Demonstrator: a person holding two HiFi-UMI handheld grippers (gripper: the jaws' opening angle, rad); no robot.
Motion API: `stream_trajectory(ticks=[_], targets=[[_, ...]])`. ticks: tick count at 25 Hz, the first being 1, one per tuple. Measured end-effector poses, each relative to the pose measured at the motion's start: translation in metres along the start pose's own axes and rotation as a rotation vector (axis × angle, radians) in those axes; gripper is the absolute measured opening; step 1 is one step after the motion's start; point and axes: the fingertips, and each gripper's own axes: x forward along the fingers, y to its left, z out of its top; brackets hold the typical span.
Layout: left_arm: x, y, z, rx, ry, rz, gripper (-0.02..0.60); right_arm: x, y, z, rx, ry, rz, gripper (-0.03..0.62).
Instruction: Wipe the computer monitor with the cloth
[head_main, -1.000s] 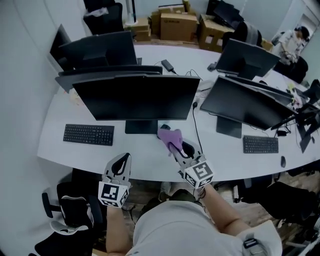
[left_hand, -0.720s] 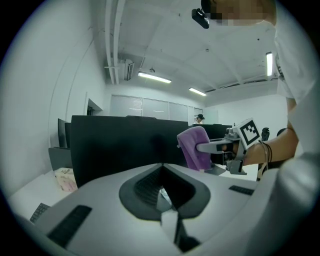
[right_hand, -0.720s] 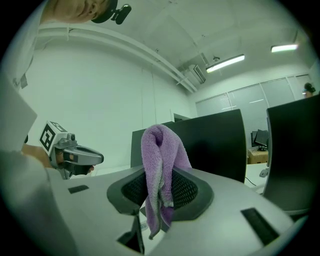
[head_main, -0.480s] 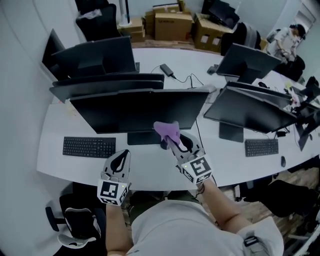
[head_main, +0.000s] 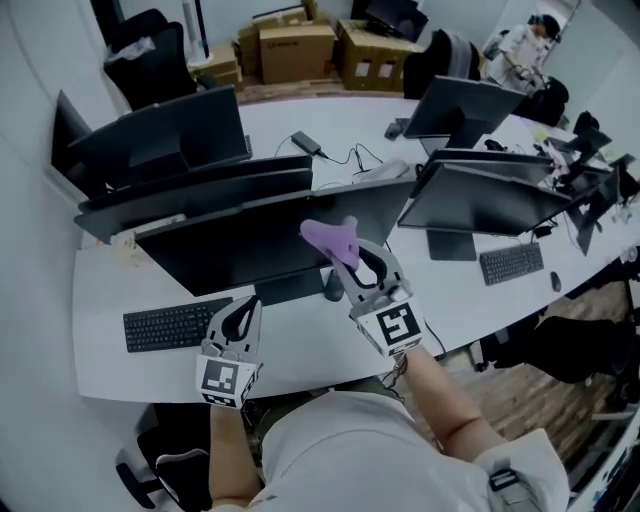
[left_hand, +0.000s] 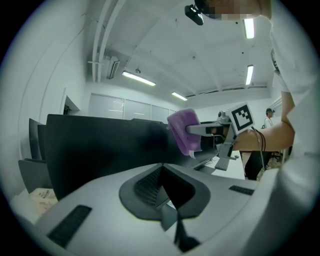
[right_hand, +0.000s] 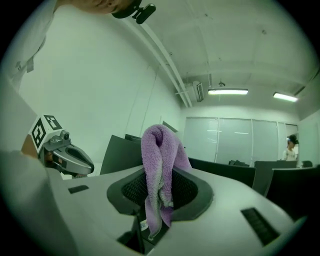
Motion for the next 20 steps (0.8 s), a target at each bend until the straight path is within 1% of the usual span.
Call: stream_trajectory(ticks=[9,14,20], targets=[[0.009,0.025,0.013,0.027,-0.046,-0.097,0.002,0.037,-0.007,0.04,-0.141,0.004,-0.117,0.104],[0.013,0.034,0.015,0.04,-0.048,-0.123,0.002,0.058,-0.006,0.054,-0.188,0.016,-0.138,0.104],[0.013,0.041,0.016,0.062,-0.042,-0.141,0.002,0.077,-0.001,0.054,-0.243,0.069,-0.153,0.104]])
